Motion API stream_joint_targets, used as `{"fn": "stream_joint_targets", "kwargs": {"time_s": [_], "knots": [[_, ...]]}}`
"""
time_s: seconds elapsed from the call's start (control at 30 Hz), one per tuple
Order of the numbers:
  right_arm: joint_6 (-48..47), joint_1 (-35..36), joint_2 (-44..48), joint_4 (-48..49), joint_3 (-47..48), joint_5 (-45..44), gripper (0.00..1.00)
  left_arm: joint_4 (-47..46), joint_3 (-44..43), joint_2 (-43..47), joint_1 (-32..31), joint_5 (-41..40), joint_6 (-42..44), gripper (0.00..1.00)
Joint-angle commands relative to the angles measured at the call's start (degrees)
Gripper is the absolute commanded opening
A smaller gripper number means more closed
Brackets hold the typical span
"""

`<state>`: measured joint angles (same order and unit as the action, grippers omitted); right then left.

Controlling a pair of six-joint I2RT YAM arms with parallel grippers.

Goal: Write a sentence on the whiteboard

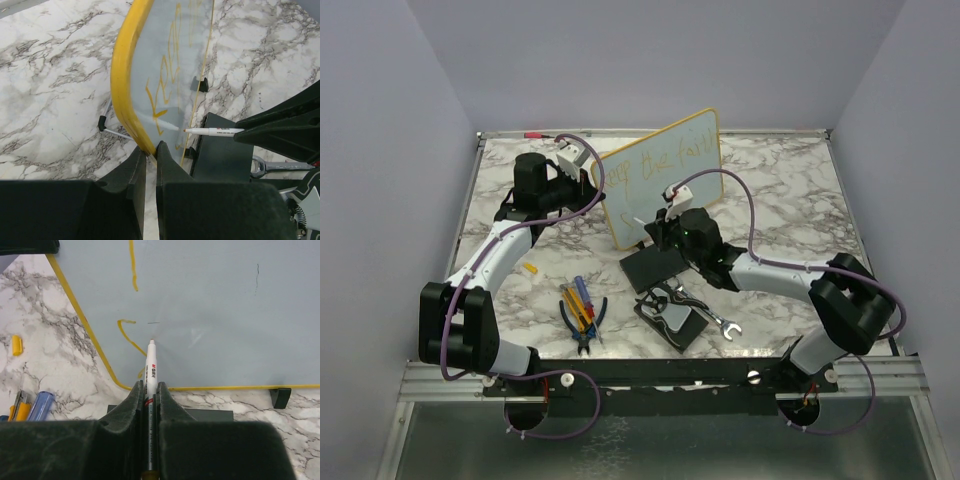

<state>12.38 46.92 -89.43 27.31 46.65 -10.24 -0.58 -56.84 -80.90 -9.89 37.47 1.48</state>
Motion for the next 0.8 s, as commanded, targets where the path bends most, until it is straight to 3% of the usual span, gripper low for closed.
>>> {"fn": "stream_joint_targets", "kwargs": {"time_s": [0.0,0.77], "knots": [[-0.56,-0.07,-2.04,-0.05,2.25,-0.33,0.01,7.68,1.64,-1.07,-1.41,1.19,1.95,0.0],[1.65,-0.9,-2.33,-1.68,2.24,-11.71,0.01,7.66,1.73,-1.16,-1.42,1.13,1.95,0.0]]}}
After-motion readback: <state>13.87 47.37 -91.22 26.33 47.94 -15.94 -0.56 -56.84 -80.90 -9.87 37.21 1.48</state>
